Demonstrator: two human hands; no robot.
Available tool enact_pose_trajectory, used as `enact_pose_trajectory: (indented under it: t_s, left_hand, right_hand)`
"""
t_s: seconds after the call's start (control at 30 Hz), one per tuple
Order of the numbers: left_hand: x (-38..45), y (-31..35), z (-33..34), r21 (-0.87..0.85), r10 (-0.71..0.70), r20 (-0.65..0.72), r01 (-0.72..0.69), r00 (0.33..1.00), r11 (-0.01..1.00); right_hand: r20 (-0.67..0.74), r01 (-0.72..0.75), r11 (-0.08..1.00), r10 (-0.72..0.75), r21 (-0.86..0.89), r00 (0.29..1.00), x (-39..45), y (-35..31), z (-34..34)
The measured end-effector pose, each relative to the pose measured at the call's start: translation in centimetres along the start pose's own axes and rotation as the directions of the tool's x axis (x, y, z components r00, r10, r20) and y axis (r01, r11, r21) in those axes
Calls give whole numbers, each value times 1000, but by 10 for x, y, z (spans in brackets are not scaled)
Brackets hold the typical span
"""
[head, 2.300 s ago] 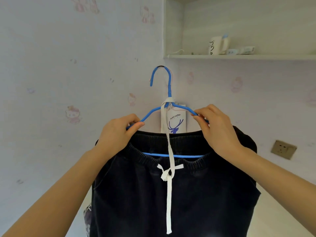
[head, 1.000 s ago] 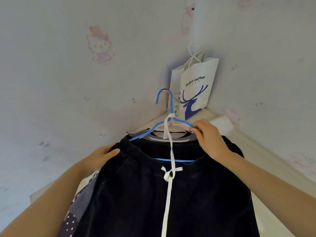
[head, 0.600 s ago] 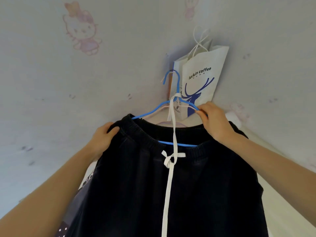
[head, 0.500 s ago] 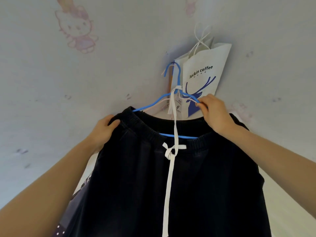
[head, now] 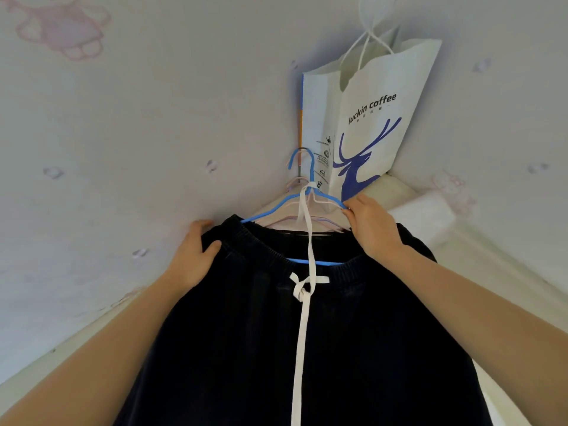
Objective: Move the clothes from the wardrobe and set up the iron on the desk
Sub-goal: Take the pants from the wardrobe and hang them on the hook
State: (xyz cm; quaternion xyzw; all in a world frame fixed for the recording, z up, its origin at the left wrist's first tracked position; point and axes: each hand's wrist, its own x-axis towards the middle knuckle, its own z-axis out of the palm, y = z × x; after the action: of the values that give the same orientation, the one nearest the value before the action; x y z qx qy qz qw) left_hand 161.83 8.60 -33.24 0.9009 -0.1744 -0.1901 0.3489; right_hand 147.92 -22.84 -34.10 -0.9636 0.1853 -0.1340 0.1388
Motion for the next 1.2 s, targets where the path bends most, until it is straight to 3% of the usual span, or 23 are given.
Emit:
enact_pose_trajectory:
  t_s: [0.23,0.37,0.43,0.57,0.73,0.9,1.03,1.2]
  left_hand:
    - [-2,-20,16,274,112,46,-120,993,954]
    - [-3,-18,27,602,124,-24,-85,992,794]
    - [-6,-14,32,682,150,-51,-76,987,727]
    - [-14,-12,38,713,147,-51,-66,988,698]
    - [-34,-11,48,725,269,-56,-146,961,673]
    - [-65,-4,69,719,300,-19,-195,954,667]
    - [-101,3,91,688,247,1,-180,969,703]
    - [-155,-4,105,666,306,60,-266,950,697]
  right_hand:
    - [119,-55,978,80,-200,990,-3,3,27]
    - [204,-66,968,117,-241,972,-2,3,31]
    - [231,-74,969,129,-235,964,0,0,28]
    - [251,-120,981,156,-152,955,-5,-5,20]
    - [221,-123,990,137,-73,966,-37,-16,14]
    - [194,-131,980,159,-150,968,-81,-30,7]
    - [166,-76,975,112,-210,980,-135,-53,-1]
    - [163,-141,962,182,-236,970,-211,-81,-4]
